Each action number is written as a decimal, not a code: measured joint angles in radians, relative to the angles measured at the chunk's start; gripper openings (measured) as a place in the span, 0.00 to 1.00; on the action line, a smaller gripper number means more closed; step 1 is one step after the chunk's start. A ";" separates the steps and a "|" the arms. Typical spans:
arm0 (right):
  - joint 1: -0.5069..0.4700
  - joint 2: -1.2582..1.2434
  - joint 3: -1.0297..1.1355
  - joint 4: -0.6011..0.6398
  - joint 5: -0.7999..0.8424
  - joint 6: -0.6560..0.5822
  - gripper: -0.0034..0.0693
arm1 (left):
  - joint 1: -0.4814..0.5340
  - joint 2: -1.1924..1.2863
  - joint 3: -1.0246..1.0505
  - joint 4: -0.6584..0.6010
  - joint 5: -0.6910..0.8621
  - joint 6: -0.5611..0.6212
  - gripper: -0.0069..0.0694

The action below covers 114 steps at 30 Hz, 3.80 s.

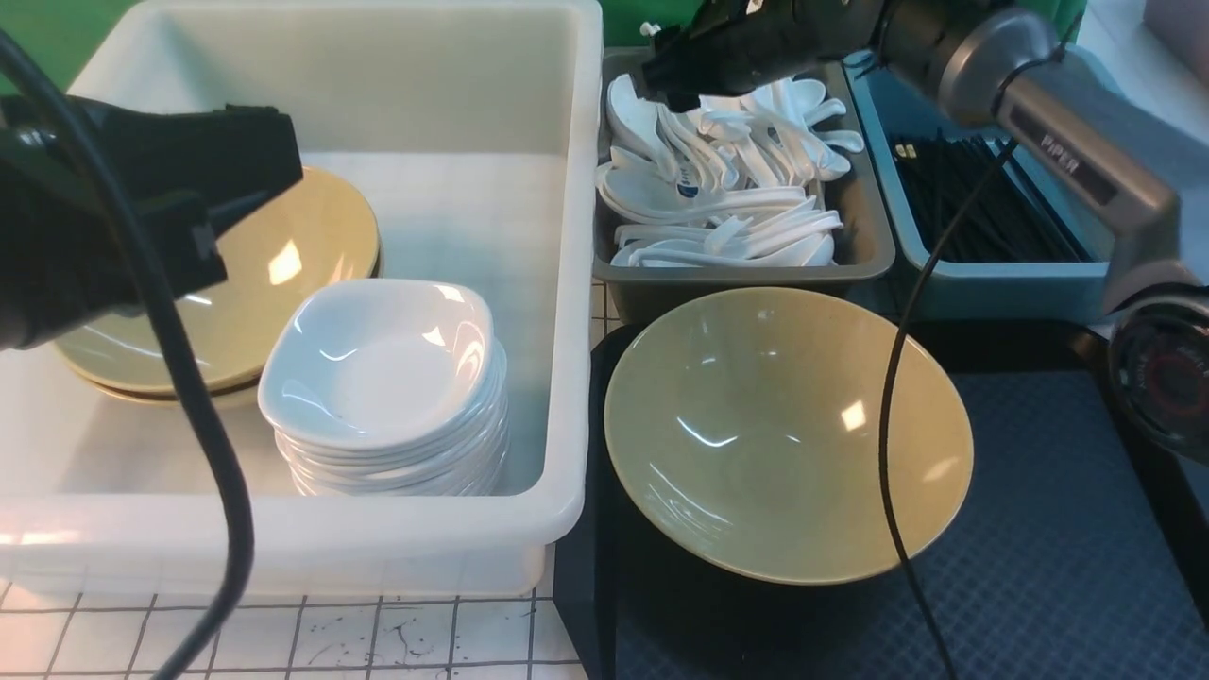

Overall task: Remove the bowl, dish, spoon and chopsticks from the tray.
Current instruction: Use the right arm to put the soup spoon into the small storage box in the middle, then use the right arm to grab the yellow noodle bowl, then use the right arm to put the noodle bowl into the large storage box on the left

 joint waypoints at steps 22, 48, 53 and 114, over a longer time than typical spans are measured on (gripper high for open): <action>0.001 -0.640 0.187 -0.205 0.509 0.000 0.08 | 0.000 0.000 0.000 -0.387 0.214 0.375 0.09; -0.131 -0.650 1.210 -0.029 0.115 0.363 0.79 | 0.000 -0.003 0.000 -0.685 0.198 0.663 0.09; -0.131 -0.555 1.205 0.010 0.074 0.299 0.76 | 0.000 -0.003 0.000 -0.686 0.198 0.672 0.09; 0.299 0.292 -0.536 0.448 0.087 0.108 0.12 | 0.000 -0.388 -0.049 0.219 0.390 -0.219 0.09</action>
